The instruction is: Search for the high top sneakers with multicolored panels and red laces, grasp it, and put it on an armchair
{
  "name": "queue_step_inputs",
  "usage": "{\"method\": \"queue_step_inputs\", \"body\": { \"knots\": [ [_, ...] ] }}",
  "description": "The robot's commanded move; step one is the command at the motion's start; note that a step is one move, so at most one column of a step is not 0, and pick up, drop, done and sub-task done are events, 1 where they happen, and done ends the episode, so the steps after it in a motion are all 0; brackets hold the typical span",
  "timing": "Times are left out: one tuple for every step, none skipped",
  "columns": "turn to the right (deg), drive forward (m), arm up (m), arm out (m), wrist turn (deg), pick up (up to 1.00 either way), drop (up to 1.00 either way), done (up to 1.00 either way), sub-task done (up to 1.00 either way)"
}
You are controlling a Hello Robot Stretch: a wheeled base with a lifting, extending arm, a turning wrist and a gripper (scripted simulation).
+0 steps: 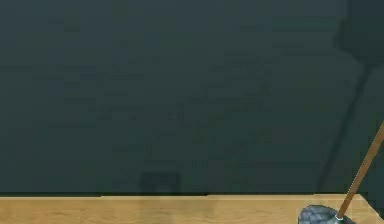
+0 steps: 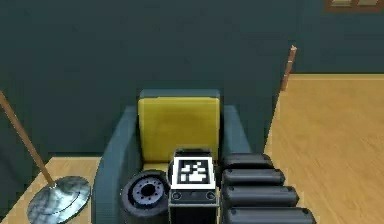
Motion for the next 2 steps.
{"method": "queue_step_inputs", "body": {
  "knots": [
    [-45.0,0.0,0.0,0.0,0.0,0.0,0.0,0.0,0.0],
    [-39.0,0.0,0.0,0.0,0.0,0.0,0.0,0.0,0.0]
  ]
}}
